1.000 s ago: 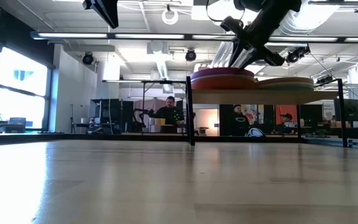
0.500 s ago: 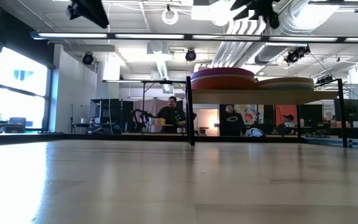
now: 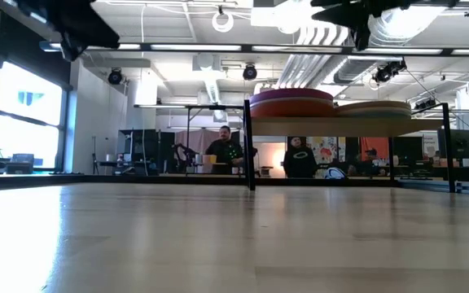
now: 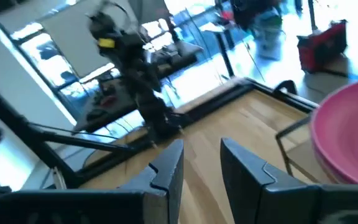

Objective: Place and stack plates onto a shelf
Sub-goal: Return to Home Position

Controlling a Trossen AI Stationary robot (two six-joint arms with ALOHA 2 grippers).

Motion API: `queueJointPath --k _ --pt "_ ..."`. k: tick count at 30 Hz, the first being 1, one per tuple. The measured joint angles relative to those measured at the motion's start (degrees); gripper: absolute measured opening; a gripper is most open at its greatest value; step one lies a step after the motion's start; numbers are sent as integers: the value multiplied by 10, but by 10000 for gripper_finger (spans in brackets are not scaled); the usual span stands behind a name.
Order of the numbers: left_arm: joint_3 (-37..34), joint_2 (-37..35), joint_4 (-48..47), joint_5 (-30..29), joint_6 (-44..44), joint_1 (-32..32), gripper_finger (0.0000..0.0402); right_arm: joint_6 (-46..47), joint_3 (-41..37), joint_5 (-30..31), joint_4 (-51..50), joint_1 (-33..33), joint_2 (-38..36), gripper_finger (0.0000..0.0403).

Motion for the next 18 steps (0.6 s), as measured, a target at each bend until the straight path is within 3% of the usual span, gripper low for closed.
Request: queueJointPath --k 6,18 --pt "-140 -96 118 17 31 -30 65 -13 -98 -7 137 13 1 89" --pt "-289 -187 203 13 74 -40 65 -1 -193 -49 190 12 1 89"
